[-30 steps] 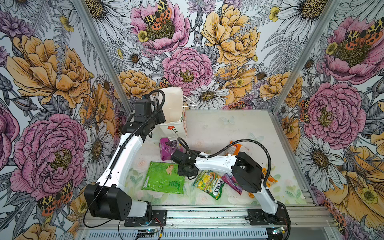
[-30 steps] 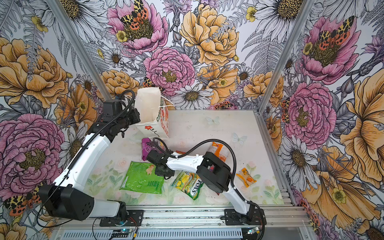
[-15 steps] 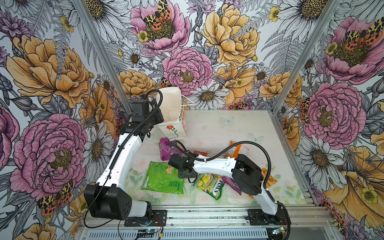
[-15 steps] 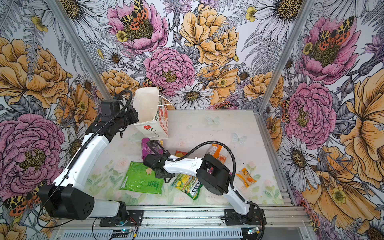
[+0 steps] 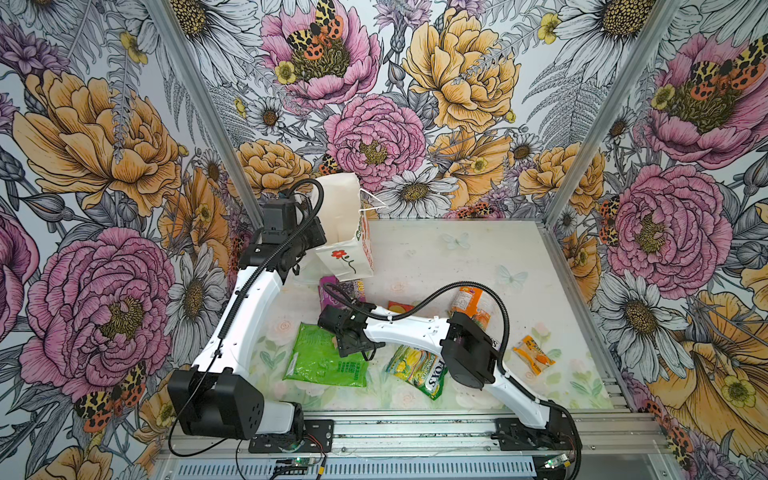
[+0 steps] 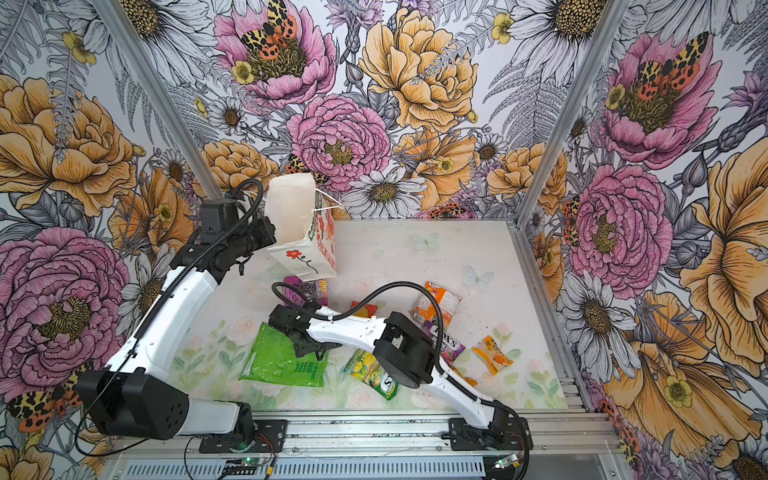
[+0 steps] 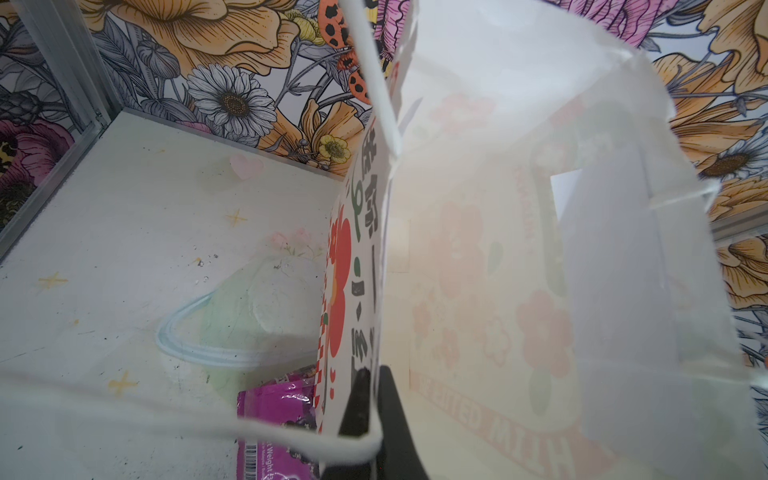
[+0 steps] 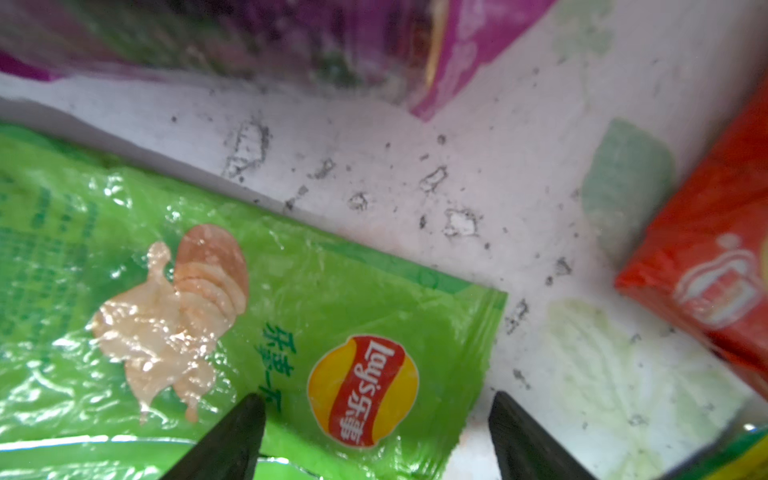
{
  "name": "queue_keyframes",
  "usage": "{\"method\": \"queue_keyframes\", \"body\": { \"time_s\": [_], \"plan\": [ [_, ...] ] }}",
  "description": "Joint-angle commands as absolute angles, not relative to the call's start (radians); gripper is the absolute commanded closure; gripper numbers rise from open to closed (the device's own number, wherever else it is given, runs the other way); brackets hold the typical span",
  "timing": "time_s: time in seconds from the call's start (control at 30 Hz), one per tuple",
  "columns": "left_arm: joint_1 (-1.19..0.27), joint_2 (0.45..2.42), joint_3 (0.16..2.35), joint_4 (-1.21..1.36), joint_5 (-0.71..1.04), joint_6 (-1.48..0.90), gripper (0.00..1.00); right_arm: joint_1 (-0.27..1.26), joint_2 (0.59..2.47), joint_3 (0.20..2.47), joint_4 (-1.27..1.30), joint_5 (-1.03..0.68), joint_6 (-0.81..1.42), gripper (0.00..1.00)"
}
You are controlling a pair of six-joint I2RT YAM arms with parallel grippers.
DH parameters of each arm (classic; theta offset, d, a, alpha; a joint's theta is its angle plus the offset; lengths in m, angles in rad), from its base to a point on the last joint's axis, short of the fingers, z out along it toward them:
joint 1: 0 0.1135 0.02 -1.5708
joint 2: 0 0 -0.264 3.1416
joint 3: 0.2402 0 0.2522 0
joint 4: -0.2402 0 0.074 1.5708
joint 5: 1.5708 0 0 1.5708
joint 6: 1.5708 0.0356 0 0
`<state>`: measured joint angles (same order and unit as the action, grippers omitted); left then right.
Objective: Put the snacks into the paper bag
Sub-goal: 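Lower the right gripper onto the green Lay's chip bag and close on its edge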
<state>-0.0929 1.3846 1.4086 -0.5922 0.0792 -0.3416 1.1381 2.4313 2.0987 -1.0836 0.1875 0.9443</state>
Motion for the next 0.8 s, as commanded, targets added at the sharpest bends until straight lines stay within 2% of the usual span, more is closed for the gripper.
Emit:
{"method": "queue_keyframes", "body": {
  "time_s": [0.0,0.3,0.47,0.67,0.77],
  "plan": [
    [-0.077,1.373,1.399,-0.555,0.105,-0.356,1.0,1.129,2.512,2.113,-1.157,0.157,0.918,0.2],
    [-0.059,1.373,1.399,-0.554,0.124,-0.367,1.0,1.121,2.554,2.054,-1.113,0.017,0.945,0.47],
    [-0.065,1.372,1.393,-0.548,0.106,-0.358,1.0,1.118,2.49,1.979,-1.034,0.012,0.962,0.82],
    [-0.071,1.373,1.391,-0.548,0.093,-0.344,1.0,1.106,2.311,1.8,-0.916,0.057,0.983,0.99],
    [-0.085,1.369,1.393,-0.554,0.082,-0.348,1.0,1.08,2.168,1.671,-0.844,0.071,0.99,1.0]
  ]
}}
